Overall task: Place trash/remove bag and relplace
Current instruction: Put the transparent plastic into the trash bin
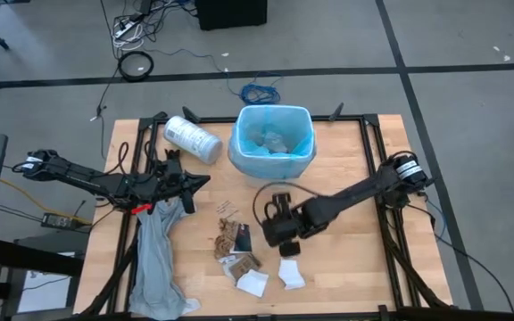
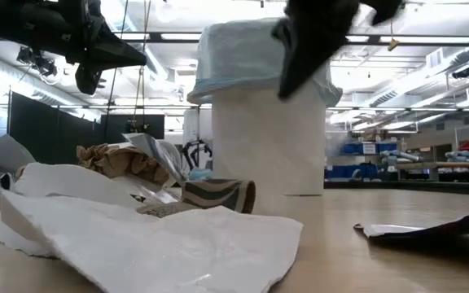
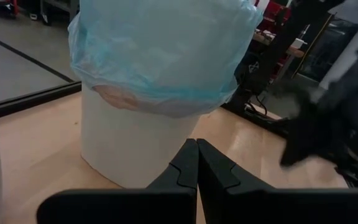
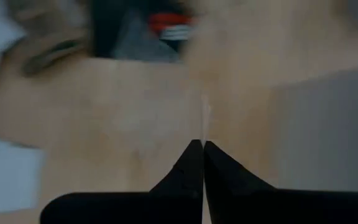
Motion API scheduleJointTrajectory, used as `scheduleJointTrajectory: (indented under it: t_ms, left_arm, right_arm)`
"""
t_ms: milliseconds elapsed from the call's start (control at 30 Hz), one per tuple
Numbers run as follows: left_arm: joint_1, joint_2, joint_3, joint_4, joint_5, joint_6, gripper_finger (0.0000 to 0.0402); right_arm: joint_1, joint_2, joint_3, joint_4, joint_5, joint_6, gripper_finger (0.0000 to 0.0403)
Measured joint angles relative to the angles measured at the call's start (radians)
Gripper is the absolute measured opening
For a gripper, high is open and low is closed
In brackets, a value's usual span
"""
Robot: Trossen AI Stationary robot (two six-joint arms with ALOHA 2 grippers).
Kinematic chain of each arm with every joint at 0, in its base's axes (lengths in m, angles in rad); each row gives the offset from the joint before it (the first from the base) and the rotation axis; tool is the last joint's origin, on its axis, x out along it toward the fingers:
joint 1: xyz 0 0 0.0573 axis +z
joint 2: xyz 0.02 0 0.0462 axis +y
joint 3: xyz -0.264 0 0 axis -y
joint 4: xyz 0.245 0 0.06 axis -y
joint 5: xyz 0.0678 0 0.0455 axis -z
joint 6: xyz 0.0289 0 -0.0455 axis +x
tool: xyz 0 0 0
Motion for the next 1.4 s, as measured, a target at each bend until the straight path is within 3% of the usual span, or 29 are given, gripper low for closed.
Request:
scheduleJointTrajectory:
  t_ms: [233,333,433,533,633,833,967,1233,1333,1400]
  left_arm:
    - [0.0,-0.001,0.0,0.041,-0.004,0.001,0.0008]
    - [0.0,0.0,0.0,0.044,-0.004,0.005,0.0008]
    - [0.0,0.0,0.0,0.052,-0.004,0.006,0.0008]
    - [0.0,0.0,0.0,0.057,-0.004,0.006,0.0008]
    - [0.0,0.0,0.0,0.084,-0.005,0.002,0.0008]
    - [0.0,0.0,0.0,0.13,-0.01,0.013,0.0008]
    - [0.0,0.0,0.0,0.144,-0.012,0.012,0.0008]
    - [0.0,0.0,0.0,0.174,-0.007,0.001,0.0008]
    - [0.0,0.0,0.0,0.171,-0.001,0.001,0.0008]
    - [0.0,0.0,0.0,0.173,0.006,-0.005,0.0008]
  right_arm:
    - [-0.07,-0.053,0.346,-0.127,0.195,-0.104,0.0]
    - [-0.093,-0.094,0.48,-0.122,0.338,-0.167,0.0]
    - [-0.142,-0.153,0.537,-0.128,0.46,-0.224,0.0]
    - [-0.224,-0.212,0.538,-0.184,0.479,-0.24,0.0]
    - [-0.323,-0.237,0.537,-0.265,0.397,-0.221,0.0]
    - [-0.454,-0.223,0.535,-0.326,0.05,-0.274,0.0001]
    - [-0.51,-0.209,0.524,-0.359,-0.096,-0.321,0.002]
    - [-0.542,-0.242,0.524,-0.359,-0.234,-0.356,0.0153]
    - [-0.529,-0.288,0.525,-0.365,-0.277,-0.288,0.0211]
    - [-0.508,-0.321,0.525,-0.403,-0.376,-0.187,0.0237]
